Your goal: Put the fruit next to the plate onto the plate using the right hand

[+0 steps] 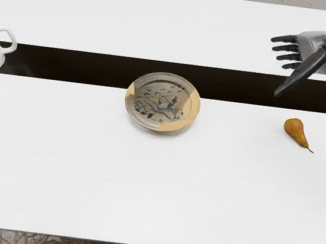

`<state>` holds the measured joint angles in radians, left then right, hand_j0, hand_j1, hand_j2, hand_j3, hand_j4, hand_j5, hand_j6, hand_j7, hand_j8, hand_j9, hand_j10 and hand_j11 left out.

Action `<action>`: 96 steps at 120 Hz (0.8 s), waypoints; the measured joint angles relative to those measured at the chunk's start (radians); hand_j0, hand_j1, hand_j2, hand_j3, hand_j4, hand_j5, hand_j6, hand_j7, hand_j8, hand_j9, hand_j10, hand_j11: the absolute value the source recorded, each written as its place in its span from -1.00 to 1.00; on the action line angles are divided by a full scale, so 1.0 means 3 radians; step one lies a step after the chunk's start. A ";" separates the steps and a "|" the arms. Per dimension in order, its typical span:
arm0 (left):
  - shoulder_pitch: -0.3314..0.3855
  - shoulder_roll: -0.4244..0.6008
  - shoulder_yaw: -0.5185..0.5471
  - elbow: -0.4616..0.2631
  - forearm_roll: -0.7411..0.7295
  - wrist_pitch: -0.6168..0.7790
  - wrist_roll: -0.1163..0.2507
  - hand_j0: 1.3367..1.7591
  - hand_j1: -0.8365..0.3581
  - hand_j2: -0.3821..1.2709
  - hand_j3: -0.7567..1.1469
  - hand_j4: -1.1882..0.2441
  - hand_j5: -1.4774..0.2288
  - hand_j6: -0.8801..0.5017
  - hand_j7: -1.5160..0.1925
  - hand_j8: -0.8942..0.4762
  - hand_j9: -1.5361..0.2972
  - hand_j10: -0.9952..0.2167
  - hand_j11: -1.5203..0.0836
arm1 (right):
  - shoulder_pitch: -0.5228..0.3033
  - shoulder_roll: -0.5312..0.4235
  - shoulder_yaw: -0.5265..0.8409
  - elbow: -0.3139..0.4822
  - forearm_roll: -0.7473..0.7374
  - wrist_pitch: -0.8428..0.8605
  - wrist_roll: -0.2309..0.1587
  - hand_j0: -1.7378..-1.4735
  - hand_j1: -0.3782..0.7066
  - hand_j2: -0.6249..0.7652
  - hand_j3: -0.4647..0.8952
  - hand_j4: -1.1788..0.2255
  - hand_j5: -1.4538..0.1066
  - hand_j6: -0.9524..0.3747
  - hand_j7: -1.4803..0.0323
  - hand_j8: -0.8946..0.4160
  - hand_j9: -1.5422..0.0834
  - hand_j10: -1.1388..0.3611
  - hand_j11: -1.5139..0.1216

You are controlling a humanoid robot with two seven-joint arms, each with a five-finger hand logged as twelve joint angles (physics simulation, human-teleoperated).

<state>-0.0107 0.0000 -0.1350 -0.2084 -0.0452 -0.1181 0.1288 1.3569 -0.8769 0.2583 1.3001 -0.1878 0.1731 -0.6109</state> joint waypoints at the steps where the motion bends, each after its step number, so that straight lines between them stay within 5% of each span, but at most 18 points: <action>1: 0.0000 0.0000 0.0000 0.0000 0.0000 0.0000 0.0000 0.52 0.98 -0.54 -0.21 0.66 0.73 0.27 0.77 0.30 0.67 0.64 0.89 | -0.0001 -0.0002 -0.0008 0.0008 -0.0020 -0.0032 0.0000 -0.40 -0.95 -0.10 -0.32 0.68 0.86 0.43 0.96 0.36 0.90 0.52 0.85; 70: 0.0000 0.0000 0.0000 -0.0001 0.0000 0.0000 0.0000 0.52 0.98 -0.54 -0.21 0.66 0.73 0.27 0.77 0.30 0.67 0.64 0.89 | -0.0448 0.0002 -0.0320 0.0025 -0.0509 -0.1095 0.0000 -0.40 -0.90 -0.11 -0.32 0.65 0.83 0.40 0.92 0.33 0.86 0.49 0.82; 96: -0.0001 0.0000 -0.0001 -0.0001 -0.0001 0.0000 0.0000 0.52 0.98 -0.54 -0.21 0.66 0.73 0.27 0.77 0.30 0.67 0.64 0.89 | -0.0656 0.0322 -0.0324 -0.0080 -0.0772 -0.1763 0.0000 -0.40 -0.77 -0.12 -0.32 0.56 0.73 0.31 0.82 0.24 0.77 0.41 0.73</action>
<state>-0.0111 0.0000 -0.1352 -0.2086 -0.0455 -0.1181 0.1288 1.1602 -0.7803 0.1610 1.2761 -0.4193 -0.3557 -0.6109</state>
